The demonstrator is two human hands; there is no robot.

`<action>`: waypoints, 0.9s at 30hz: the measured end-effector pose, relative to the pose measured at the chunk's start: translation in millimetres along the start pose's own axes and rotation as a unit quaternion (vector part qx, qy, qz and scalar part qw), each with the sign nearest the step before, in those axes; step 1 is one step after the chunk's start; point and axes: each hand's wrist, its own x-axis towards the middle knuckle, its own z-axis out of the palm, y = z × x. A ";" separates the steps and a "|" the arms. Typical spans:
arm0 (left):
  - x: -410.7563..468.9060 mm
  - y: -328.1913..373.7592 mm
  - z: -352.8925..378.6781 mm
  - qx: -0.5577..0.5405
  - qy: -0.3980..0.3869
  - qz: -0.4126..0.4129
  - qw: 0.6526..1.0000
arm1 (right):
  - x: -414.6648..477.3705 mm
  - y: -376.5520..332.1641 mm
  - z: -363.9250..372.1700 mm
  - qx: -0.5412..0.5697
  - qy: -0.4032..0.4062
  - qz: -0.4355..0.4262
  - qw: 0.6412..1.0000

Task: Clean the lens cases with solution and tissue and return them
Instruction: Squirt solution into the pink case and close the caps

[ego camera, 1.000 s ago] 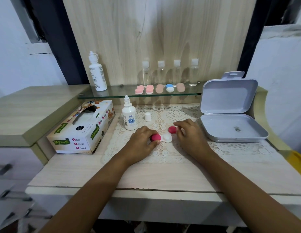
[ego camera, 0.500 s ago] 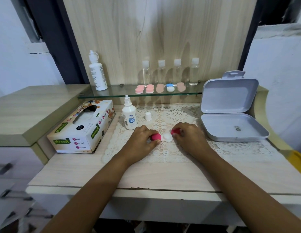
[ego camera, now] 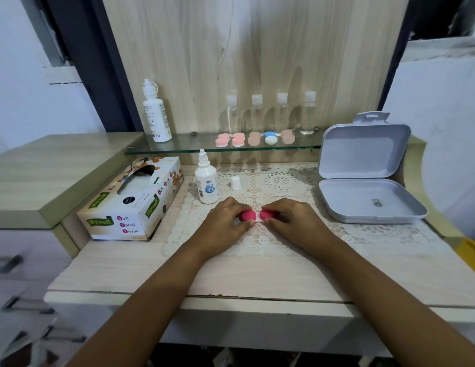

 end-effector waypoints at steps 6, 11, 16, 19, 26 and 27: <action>1.0 -0.8 0.8 0.007 0.002 0.014 1.000 | 5.7 4.1 4.9 -0.026 -0.008 0.019 0.999; 0.3 -2.5 1.5 0.008 0.006 0.014 1.000 | 5.1 4.7 7.4 -0.015 -0.010 0.017 1.000; 1.5 -0.6 1.2 0.006 0.004 0.015 1.000 | 5.0 6.3 6.0 0.000 -0.017 0.025 1.000; 0.9 -1.5 1.4 0.006 0.002 0.017 1.000 | 6.2 5.9 6.3 0.001 0.014 0.053 0.999; 1.3 -2.3 2.2 0.004 0.004 0.019 1.000 | 1.3 1.1 9.2 0.000 0.030 0.032 0.999; 1.2 -2.1 2.1 0.002 0.004 0.018 1.000 | 1.3 2.2 9.5 -0.002 0.018 0.035 0.999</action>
